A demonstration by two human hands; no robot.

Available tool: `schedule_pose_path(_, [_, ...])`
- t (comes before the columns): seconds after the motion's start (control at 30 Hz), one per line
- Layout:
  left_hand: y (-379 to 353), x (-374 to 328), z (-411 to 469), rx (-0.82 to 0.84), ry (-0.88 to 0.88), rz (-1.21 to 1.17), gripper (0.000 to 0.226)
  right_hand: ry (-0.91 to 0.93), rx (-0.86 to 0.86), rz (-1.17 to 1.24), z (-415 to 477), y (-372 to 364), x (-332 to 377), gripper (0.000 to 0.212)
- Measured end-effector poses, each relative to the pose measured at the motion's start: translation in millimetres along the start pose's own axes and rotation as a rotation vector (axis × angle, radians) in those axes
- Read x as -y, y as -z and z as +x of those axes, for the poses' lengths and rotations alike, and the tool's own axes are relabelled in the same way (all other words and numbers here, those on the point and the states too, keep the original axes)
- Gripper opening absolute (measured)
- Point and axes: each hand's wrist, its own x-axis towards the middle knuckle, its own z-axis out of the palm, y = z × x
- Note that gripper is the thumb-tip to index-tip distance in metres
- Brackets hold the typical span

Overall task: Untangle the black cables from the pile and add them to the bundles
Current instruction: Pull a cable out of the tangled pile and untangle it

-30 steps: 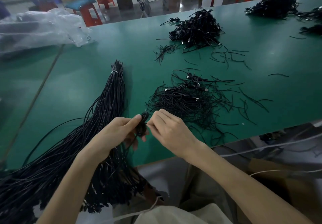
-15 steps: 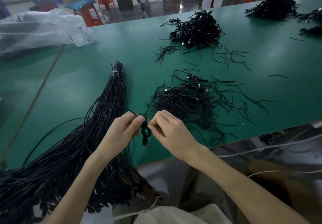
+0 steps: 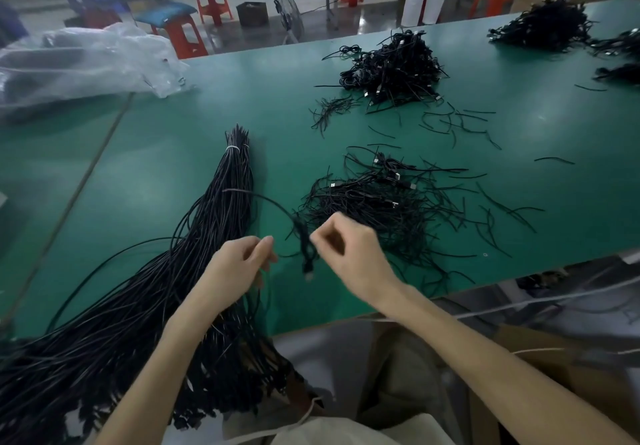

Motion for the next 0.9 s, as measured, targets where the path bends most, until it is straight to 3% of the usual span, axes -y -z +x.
schedule_pose_path(0.1, [6, 13, -2, -0.170, -0.051, 0.451, 0.025, -0.218, -0.140, 0.169, 29, 18, -7, 0.009])
schedule_pose_path(0.23, [-1, 26, -8, 0.029, -0.072, 0.699, 0.035, -0.411, -0.315, 0.314, 72, 46, -25, 0.006])
schedule_pose_path(0.3, [-11, 28, -11, 0.038, -0.108, 0.813, 0.035, -0.475, -0.367, 0.326, 93, 58, -35, 0.011])
schedule_pose_path(0.47, [-20, 29, -14, -0.064, -0.090, 0.650, 0.023, -0.611, -0.431, 0.346, 130, 75, -59, 0.016])
schedule_pose_path(0.6, [-16, 22, -21, -0.156, -0.069, 0.481, 0.014, -0.673, -0.339, 0.241, 130, 77, -74, 0.021])
schedule_pose_path(0.67, [-13, 17, -23, -0.207, -0.073, 0.493, 0.015, -0.612, -0.266, 0.098, 119, 73, -72, 0.031])
schedule_pose_path(0.73, [-10, 10, -22, -0.180, -0.117, 0.344, 0.018, -0.453, -0.174, -0.053, 104, 62, -60, 0.044])
schedule_pose_path(0.8, [-9, 0, -20, -0.101, -0.156, 0.147, 0.020, -0.215, -0.013, -0.155, 87, 45, -40, 0.055])
schedule_pose_path(0.9, [-13, -13, -15, -0.064, -0.200, 0.044, 0.021, 0.191, 0.236, -0.273, 63, 19, -11, 0.068])
